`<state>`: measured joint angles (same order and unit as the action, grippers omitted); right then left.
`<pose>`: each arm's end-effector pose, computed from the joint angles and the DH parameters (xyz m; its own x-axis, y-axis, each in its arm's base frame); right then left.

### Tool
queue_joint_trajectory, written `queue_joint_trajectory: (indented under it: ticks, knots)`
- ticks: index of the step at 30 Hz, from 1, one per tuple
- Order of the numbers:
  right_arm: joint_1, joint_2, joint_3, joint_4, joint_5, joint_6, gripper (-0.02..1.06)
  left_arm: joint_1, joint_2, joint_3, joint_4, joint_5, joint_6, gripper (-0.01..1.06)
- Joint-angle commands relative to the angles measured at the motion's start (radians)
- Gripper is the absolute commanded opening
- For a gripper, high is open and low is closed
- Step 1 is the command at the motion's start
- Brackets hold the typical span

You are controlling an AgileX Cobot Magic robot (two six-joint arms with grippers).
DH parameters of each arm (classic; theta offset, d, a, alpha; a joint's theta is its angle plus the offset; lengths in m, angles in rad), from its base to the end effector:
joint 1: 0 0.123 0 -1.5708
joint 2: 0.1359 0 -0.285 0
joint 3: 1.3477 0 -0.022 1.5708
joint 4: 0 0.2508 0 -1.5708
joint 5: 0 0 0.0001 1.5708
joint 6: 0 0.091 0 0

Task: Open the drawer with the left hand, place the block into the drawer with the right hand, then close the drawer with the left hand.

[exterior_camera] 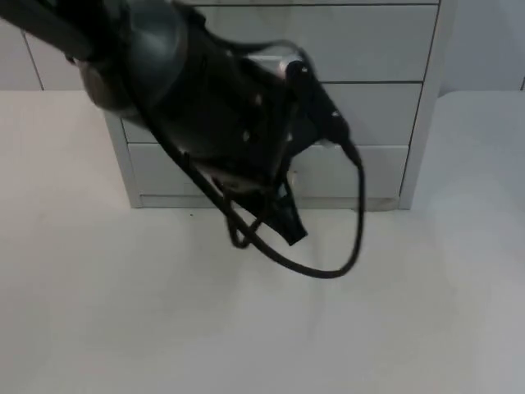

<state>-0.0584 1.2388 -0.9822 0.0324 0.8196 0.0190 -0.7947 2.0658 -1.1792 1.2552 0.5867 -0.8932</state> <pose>0.2450 -0.0122 0.3059 -0.8313 0.0898 -0.5485 0.0796 0.9959 0.0424 0.3146 -0.2521 0.1235 -0.4412 0.8128 -0.3804 0.5666 0.5810 0.5843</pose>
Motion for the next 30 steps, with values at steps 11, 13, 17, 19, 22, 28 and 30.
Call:
queue_joint_trajectory:
  ticks: [11, 13, 17, 19, 22, 28, 30]
  knots:
    - [0.001, -0.010, 0.004, 0.070, 0.022, -0.089, 0.64, -0.082, -0.323, 0.005, -0.926, 0.043, 0.749, 0.00]
    - [0.001, -0.010, 0.004, 0.183, 0.027, -0.188, 0.64, -0.076, -0.399, 0.025, -0.977, 0.041, 0.787, 0.00]
    - [0.001, -0.012, 0.004, 0.309, 0.031, -0.334, 0.64, -0.072, -0.508, 0.073, -0.981, 0.035, 0.787, 0.00]
    - [0.001, -0.016, 0.004, 0.326, 0.031, -0.351, 0.64, -0.065, -0.543, 0.088, -0.986, 0.035, 0.787, 0.00]
    - [0.001, -0.069, 0.004, 0.333, 0.025, -0.378, 0.64, -0.062, -0.662, 0.140, -1.017, 0.033, 0.787, 0.00]
    - [0.001, -0.203, 0.004, 0.333, 0.010, -0.390, 0.64, -0.054, -0.820, 0.199, -1.053, 0.020, 0.777, 0.00]
    - [0.001, -0.235, 0.004, 0.337, 0.012, -0.390, 0.64, -0.054, -0.855, 0.215, -1.053, 0.013, 0.764, 0.00]
